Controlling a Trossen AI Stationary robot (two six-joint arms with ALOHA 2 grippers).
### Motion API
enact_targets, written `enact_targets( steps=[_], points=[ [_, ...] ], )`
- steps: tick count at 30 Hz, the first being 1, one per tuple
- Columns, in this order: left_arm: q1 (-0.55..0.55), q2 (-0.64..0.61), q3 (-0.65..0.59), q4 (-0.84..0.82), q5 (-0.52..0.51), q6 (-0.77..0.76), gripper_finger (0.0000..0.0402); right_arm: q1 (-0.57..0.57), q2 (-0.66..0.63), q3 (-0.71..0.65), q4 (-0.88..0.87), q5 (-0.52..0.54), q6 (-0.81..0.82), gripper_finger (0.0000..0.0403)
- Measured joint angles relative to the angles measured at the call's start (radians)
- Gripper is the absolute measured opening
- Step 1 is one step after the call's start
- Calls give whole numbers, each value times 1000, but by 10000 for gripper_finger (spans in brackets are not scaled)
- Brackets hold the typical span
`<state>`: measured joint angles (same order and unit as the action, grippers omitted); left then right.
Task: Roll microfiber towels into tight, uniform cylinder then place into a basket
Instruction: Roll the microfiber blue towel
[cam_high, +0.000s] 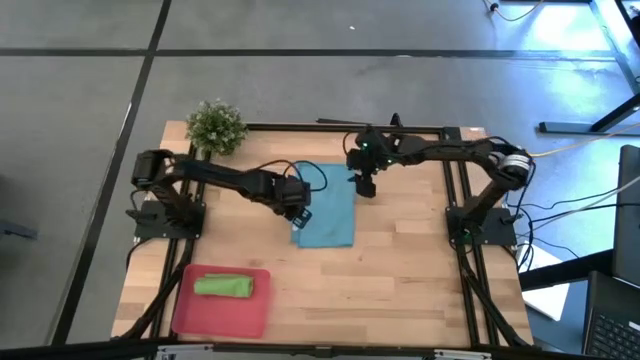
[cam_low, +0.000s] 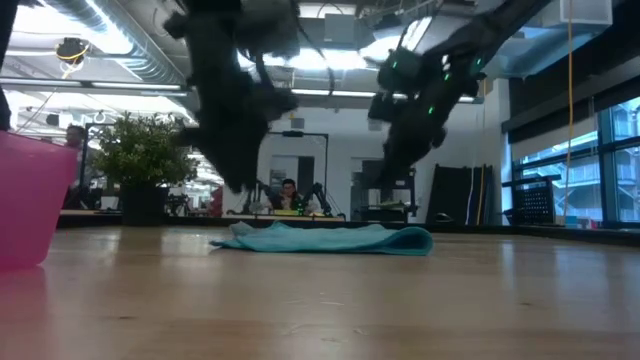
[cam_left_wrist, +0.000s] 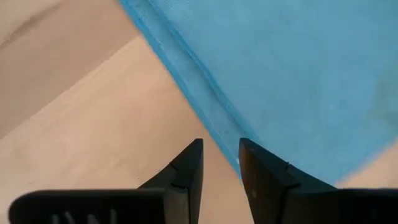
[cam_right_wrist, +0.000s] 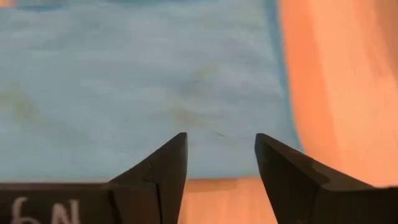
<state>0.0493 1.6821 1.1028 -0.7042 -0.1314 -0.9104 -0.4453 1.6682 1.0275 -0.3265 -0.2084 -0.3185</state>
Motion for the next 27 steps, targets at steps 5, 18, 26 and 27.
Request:
enact_targets(
  steps=[5,18,26,27],
  points=[
    [-28,-82,1,4,-43,-25,93,68,-83,0,-130,-105,-163,189],
    [-113,-197,3,-17,-218,-131,93,308,-92,-98,-160,-186,-321,189],
    [-105,-198,3,-25,-222,-85,93,405,-89,-186,87,-143,-322,189],
    [-105,-198,3,-26,-219,-73,93,412,-86,-204,130,-142,-323,189]
  ],
)
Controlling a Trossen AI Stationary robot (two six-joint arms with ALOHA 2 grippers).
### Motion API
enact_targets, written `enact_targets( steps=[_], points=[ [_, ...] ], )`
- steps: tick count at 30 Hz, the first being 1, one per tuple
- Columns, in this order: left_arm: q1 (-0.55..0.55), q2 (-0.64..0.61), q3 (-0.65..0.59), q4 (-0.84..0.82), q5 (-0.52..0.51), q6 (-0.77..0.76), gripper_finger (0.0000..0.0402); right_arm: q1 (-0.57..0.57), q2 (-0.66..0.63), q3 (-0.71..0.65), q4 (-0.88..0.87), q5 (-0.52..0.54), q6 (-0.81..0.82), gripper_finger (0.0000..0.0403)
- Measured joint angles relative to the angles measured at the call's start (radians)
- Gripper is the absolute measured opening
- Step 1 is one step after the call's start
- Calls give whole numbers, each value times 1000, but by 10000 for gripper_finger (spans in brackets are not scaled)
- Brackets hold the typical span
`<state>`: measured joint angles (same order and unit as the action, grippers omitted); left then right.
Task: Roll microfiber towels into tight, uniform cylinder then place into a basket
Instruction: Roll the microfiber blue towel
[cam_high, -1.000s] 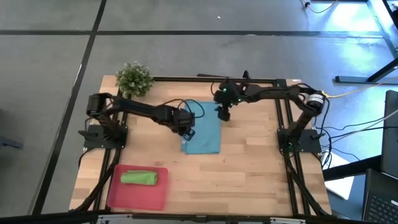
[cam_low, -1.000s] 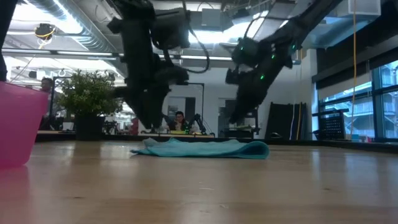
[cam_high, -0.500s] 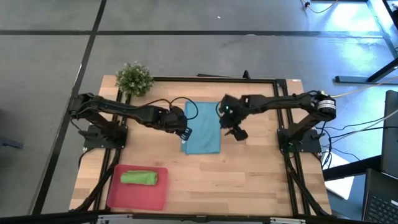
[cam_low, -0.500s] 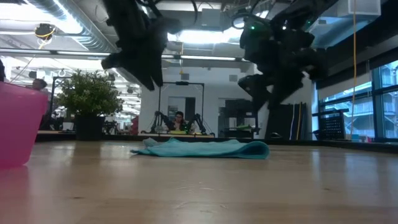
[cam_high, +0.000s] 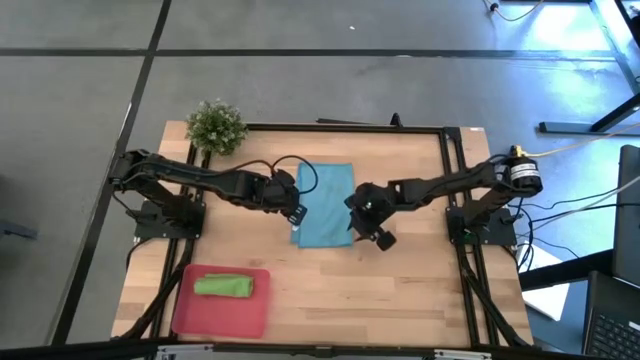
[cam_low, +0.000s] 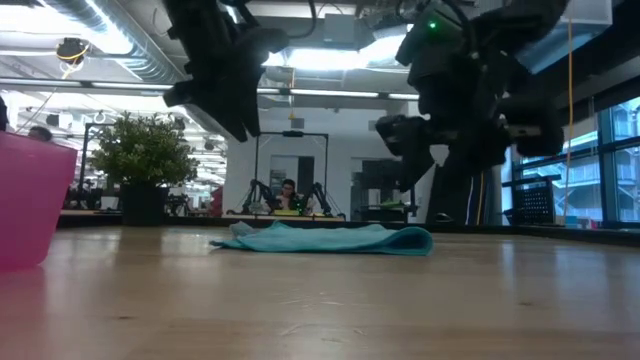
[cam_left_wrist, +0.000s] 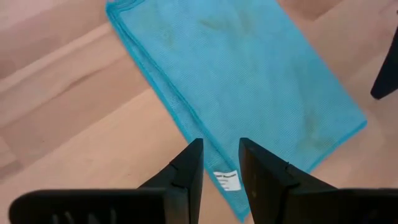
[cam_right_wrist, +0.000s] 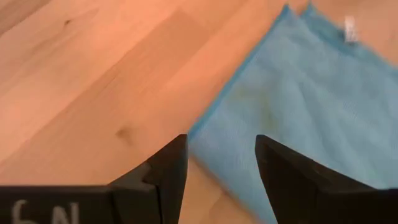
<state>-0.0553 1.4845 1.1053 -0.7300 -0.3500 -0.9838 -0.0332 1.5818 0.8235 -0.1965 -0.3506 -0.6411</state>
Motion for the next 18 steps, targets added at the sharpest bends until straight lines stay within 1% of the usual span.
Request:
enact_targets(
  steps=[3,5,11,15,18],
  points=[
    [1,0,0,-2,22,47,93,25,5,-54,126,13,0,189],
    [0,0,0,-3,28,71,93,43,11,-79,179,28,1,189],
    [1,-1,0,-12,43,78,93,83,45,-138,248,60,3,189],
    [-5,-1,0,-14,45,77,93,94,99,-141,274,136,3,189],
    [-8,-1,0,-13,54,72,93,95,129,-137,301,144,6,189]
  ],
)
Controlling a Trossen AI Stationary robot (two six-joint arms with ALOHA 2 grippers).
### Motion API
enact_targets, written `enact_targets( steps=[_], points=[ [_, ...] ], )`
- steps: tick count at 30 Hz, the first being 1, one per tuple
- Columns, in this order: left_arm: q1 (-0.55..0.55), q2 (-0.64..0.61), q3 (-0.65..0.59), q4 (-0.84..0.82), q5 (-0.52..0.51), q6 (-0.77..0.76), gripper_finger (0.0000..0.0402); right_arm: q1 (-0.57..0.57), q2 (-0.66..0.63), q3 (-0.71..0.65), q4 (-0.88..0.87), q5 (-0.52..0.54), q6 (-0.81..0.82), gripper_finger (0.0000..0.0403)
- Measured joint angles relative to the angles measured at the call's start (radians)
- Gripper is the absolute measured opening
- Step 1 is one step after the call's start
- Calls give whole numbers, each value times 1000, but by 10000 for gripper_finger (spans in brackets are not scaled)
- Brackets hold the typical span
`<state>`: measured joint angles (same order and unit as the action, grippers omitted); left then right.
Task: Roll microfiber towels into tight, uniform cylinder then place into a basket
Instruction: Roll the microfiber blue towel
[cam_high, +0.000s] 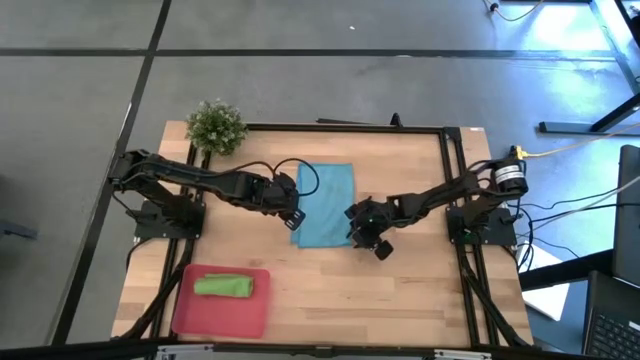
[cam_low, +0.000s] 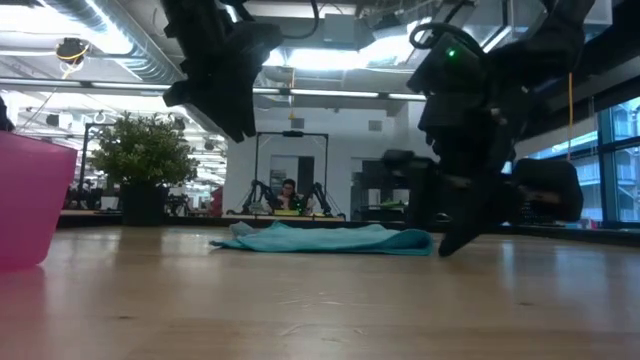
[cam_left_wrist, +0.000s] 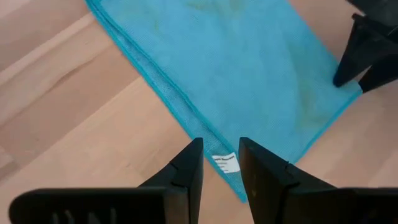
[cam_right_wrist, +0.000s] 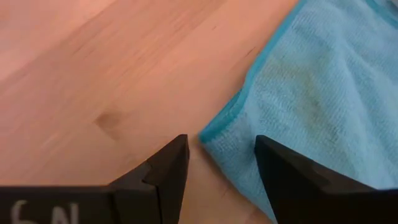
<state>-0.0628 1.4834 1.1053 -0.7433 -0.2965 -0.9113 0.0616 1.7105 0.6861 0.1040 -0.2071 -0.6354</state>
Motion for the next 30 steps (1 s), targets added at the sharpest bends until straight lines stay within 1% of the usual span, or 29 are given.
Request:
enact_targets(
  steps=[5,7,9,12,17,18,20,22,24,30],
  points=[
    [-6,0,0,2,4,-12,93,0,14,1,22,0,4,187],
    [-7,0,0,2,5,-29,93,0,14,1,22,10,6,178],
    [-6,0,0,2,5,-30,93,2,15,1,21,28,6,161],
    [-6,0,0,2,5,-38,93,2,16,1,22,33,6,119],
    [-8,0,0,2,12,-49,93,1,14,3,19,40,5,23],
    [-10,0,0,2,18,-49,93,-1,14,10,16,51,5,13],
    [-10,0,0,0,28,-49,93,-8,17,29,6,75,22,12],
    [-10,0,0,-1,29,-49,93,-18,17,58,6,74,51,14],
    [-10,0,0,-5,30,-48,93,-34,17,93,4,65,70,10],
    [-10,0,0,-7,30,-48,93,-99,15,221,-85,0,84,7]
  ],
)
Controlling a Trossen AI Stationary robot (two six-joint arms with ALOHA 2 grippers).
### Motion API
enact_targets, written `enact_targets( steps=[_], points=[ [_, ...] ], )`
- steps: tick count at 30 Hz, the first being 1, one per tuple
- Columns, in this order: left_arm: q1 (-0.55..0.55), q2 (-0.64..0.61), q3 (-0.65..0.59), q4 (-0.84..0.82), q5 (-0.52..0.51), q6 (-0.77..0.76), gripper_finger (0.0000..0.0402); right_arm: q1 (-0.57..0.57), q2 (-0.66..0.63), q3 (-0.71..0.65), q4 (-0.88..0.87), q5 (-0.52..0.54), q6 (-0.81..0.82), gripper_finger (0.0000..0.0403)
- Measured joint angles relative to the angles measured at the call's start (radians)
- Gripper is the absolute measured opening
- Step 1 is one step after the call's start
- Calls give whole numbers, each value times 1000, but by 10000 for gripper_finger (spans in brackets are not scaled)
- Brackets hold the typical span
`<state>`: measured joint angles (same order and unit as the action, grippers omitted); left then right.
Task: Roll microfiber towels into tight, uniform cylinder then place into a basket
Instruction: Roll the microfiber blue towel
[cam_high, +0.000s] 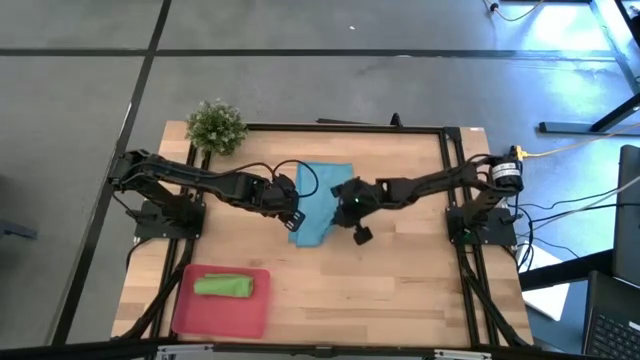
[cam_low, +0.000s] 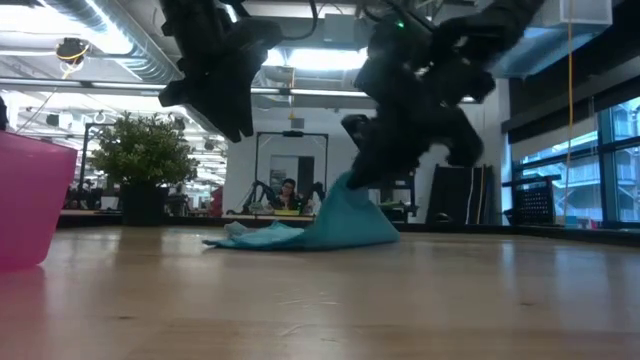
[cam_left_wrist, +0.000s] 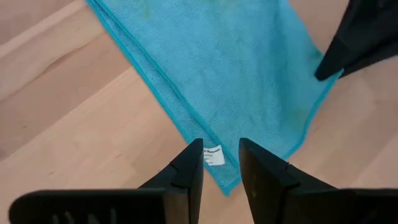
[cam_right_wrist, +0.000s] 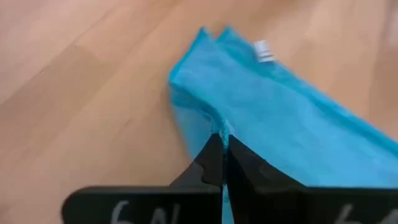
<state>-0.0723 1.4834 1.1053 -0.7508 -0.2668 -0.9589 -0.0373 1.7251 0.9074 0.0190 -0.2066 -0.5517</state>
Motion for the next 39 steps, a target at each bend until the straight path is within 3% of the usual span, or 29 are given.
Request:
enact_targets(
  steps=[5,13,21,39],
  points=[
    [-2,0,0,-1,0,16,93,-83,-1,91,-76,-10,66,4],
    [-24,0,0,-1,0,26,93,-248,-2,130,-94,-9,202,2],
    [-46,0,0,-1,0,21,93,-366,-2,129,-103,79,228,2],
    [-55,0,1,0,0,18,93,-418,-2,129,-171,266,286,5]
  ],
)
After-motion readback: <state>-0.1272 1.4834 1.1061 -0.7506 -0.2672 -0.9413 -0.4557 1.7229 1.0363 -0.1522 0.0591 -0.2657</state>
